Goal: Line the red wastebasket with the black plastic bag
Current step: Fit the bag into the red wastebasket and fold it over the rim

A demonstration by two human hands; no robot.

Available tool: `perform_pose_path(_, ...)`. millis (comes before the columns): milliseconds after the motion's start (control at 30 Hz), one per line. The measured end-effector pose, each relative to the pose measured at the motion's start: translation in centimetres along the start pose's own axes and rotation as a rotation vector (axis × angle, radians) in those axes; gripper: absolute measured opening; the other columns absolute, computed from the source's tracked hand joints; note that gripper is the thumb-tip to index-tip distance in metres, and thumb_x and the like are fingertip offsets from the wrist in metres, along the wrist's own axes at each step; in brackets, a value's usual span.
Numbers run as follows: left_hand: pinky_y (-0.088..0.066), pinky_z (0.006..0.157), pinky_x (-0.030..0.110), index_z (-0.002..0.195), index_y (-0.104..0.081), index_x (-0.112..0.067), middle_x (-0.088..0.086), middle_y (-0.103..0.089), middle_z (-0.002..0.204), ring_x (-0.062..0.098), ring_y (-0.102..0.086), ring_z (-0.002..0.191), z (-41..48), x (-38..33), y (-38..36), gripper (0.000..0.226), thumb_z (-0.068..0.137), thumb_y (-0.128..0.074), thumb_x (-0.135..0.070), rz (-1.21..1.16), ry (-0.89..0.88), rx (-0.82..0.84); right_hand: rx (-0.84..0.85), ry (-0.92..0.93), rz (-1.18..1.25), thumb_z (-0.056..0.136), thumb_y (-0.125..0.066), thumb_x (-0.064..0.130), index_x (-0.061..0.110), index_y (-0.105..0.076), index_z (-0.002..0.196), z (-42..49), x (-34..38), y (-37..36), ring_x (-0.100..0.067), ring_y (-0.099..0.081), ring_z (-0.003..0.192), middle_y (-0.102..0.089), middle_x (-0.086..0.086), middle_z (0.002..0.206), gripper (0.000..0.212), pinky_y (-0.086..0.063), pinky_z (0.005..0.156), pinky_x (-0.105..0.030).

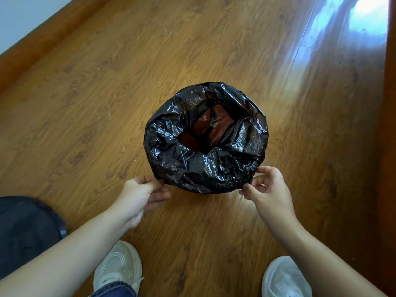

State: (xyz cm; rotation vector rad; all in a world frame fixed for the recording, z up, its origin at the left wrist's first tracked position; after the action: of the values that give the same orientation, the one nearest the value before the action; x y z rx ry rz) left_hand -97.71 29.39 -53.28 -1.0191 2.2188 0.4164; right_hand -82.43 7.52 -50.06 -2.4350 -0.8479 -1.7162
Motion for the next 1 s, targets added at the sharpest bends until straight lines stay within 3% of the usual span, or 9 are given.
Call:
perform_pose_path(100,-0.056,0.06,0.038,0.093,-0.044,-0.007,0.011,-0.072,0.068,0.025,-0.07,0.064,-0.3,-1.1,0.4,0.008,0.09,-0.042,0.001,-0.184,-0.052,-0.07,-0.06,0.049,-0.083,0.086,-0.057,0.003,0.018,-0.049,0.113,0.1,0.2,0.8,-0.008,-0.063,0.08,-0.061,0.003,0.088,0.032,-0.052,0.069,-0.024)
perform_pose_path(167,-0.05,0.073,0.042,0.087,-0.048,-0.013,0.011,-0.068,0.08,0.029,-0.064,0.08,-0.9,-2.9,1.7,0.007,0.089,-0.046,-0.007,0.066,-0.253,-0.256,-0.133,0.128,-0.154,0.086,-0.054,0.003,0.016,-0.048,0.116,0.1,0.8,1.8,-0.007,-0.056,0.093,-0.056,0.002,0.102,0.033,-0.047,0.081,-0.024)
perform_pose_path(233,-0.043,0.07,0.036,0.079,-0.053,-0.021,-0.001,-0.056,0.079,0.02,-0.053,0.077,-2.2,-5.2,2.2,0.008,0.087,-0.053,-0.018,0.361,-0.5,-0.39,-0.205,0.242,-0.231,0.085,-0.053,0.0,0.014,-0.047,0.117,-0.1,2.0,2.7,-0.011,-0.049,0.104,-0.049,0.0,0.111,0.035,-0.04,0.091,-0.027)
perform_pose_path(333,-0.048,0.067,0.04,0.081,-0.057,-0.023,0.0,-0.06,0.08,0.02,-0.057,0.073,-2.6,-6.6,0.8,0.015,0.084,-0.058,-0.037,0.474,-0.554,-0.294,-0.238,0.509,-0.353,0.084,-0.054,0.0,0.007,-0.05,0.117,-0.6,4.9,2.8,-0.015,-0.042,0.113,-0.045,-0.002,0.116,0.033,-0.032,0.099,-0.026)
perform_pose_path(467,-0.058,0.064,0.043,0.09,-0.055,-0.006,0.015,-0.069,0.084,0.029,-0.068,0.07,-1.1,-5.6,-1.5,0.02,0.082,-0.064,-0.022,0.508,-0.33,-0.158,-0.012,0.637,-0.635,0.086,-0.05,0.019,0.011,-0.054,0.12,-0.7,6.1,0.1,-0.02,-0.031,0.13,-0.049,-0.004,0.129,0.035,-0.01,0.111,-0.05)
perform_pose_path(600,-0.059,0.053,0.041,0.084,-0.051,-0.002,0.016,-0.067,0.071,0.019,-0.066,0.047,-1.2,-5.7,-1.9,0.009,0.081,-0.059,-0.005,0.516,-0.381,-0.128,0.152,0.578,-0.848,0.09,-0.05,0.029,0.015,-0.05,0.127,-1.1,4.0,-1.2,-0.015,-0.014,0.137,-0.044,-0.002,0.139,0.039,0.014,0.108,-0.045)
perform_pose_path(767,-0.05,0.033,0.036,0.074,-0.042,-0.006,0.03,-0.059,0.068,0.03,-0.062,0.043,-3.5,-7.9,-1.5,0.015,0.078,-0.055,-0.013,0.683,-0.672,-0.162,0.032,0.79,-0.805,0.086,-0.047,0.028,0.01,-0.063,0.108,-3.0,5.4,-0.3,-0.022,-0.044,0.12,-0.062,-0.007,0.112,0.032,-0.005,0.111,-0.05)
perform_pose_path(867,-0.043,0.041,0.047,0.069,-0.038,-0.012,0.029,-0.054,0.062,0.039,-0.057,0.047,-5.1,-9.1,-1.8,0.019,0.08,-0.054,-0.017,0.817,-0.788,-0.17,0.152,0.908,-0.968,0.087,-0.042,0.036,0.015,-0.057,0.119,-3.4,5.6,-2.5,-0.026,-0.043,0.125,-0.06,-0.006,0.122,0.041,-0.013,0.109,-0.052)
perform_pose_path(1000,-0.034,0.041,0.035,0.077,-0.046,-0.006,0.016,-0.043,0.049,0.029,-0.049,0.041,-6.6,-9.8,-2.4,0.012,0.081,-0.055,-0.014,0.899,-0.88,-0.091,0.466,0.721,-1.248,0.087,-0.019,0.06,0.028,-0.023,0.141,-1.3,1.6,-6.1,-0.025,0.004,0.139,-0.024,-0.001,0.151,0.063,0.02,0.103,-0.047)
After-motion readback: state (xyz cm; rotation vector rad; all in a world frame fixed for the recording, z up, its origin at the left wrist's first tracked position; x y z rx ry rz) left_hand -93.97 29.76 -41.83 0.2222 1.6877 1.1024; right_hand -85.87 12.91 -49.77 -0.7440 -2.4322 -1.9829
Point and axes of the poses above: each hand's wrist, its own z-axis towards the middle knuckle, its own y-axis out of the back of the hand, x = y × z, the point moved 6 cm from there along z, towards the middle knuckle
